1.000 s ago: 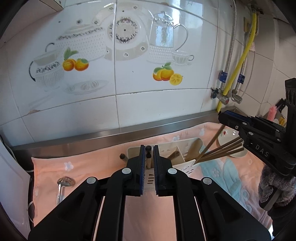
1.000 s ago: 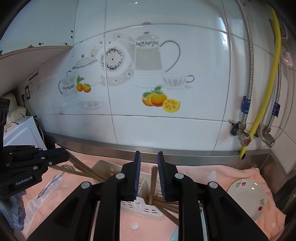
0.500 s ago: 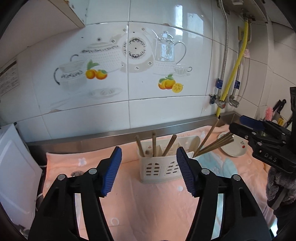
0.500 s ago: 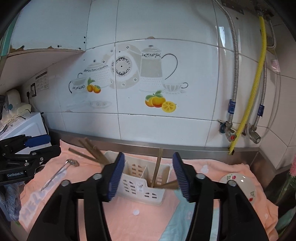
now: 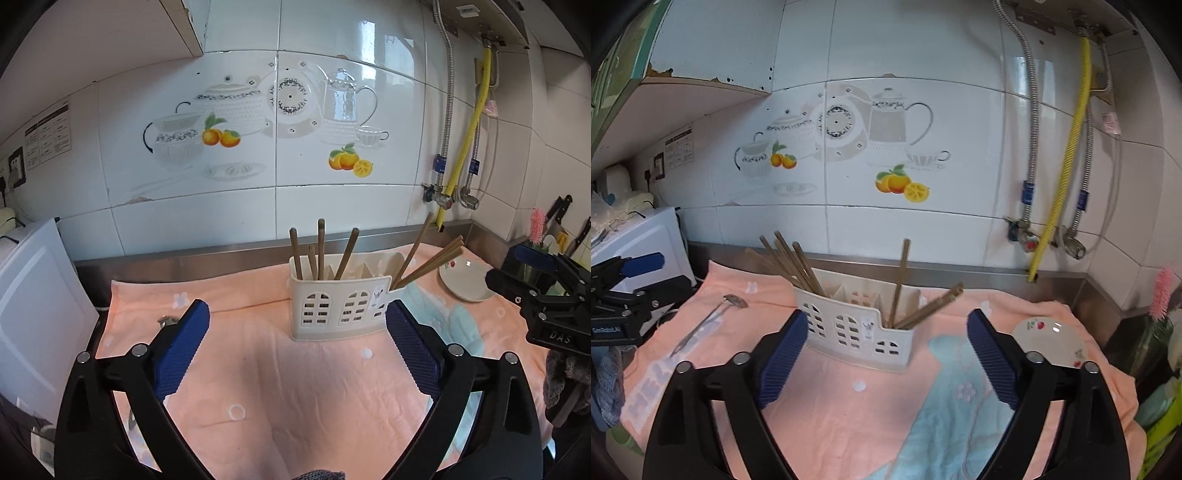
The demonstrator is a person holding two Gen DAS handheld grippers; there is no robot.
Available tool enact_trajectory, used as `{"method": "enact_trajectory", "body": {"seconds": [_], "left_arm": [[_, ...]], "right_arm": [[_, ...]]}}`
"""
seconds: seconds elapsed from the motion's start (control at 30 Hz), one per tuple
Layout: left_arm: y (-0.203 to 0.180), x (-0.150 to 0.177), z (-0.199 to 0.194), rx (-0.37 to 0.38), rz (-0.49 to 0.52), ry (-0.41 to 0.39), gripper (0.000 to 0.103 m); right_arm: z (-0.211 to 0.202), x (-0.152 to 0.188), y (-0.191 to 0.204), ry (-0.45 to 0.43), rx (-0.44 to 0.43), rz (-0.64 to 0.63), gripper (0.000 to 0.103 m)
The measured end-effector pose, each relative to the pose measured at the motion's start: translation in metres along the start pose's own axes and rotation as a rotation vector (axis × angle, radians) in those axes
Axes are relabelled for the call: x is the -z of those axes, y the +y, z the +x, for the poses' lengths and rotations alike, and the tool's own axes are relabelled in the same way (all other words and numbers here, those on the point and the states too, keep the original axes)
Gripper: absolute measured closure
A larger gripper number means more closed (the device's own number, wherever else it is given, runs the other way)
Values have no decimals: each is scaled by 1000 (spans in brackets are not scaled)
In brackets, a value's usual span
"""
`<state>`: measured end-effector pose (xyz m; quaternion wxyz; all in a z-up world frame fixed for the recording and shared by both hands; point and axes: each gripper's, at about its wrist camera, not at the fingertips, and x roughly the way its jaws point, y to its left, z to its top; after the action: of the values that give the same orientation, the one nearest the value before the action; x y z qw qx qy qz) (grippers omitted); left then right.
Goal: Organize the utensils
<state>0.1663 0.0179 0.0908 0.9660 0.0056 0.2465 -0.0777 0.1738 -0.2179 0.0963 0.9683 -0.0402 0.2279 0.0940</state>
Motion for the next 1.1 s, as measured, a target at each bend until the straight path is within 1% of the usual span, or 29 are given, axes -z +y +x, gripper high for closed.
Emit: {"method": "enact_trajectory", "body": {"seconds": [0.07, 0.27, 0.53, 0.67, 0.87, 1.1], "left_arm": [[-1, 6, -3, -5, 0, -2, 5], [-6, 27, -7, -9, 4, 15, 5], [-8, 47, -13, -28, 0, 21, 5], [-8, 57, -15, -35, -6, 26, 5], [-9, 70, -17, -53, -8, 39, 5], [-9, 82, -17, -54, -23, 52, 5]], "right_arm": [[-6, 7, -1, -1, 5, 14, 13], [-12, 27, -5, 16, 25, 39, 10], [-12, 54, -8, 55, 40, 86, 8], [-12, 65, -5, 67, 64, 73, 8], [-14, 77, 0, 86, 60, 66, 8], [-17, 88, 1, 100, 47, 74, 7]]}}
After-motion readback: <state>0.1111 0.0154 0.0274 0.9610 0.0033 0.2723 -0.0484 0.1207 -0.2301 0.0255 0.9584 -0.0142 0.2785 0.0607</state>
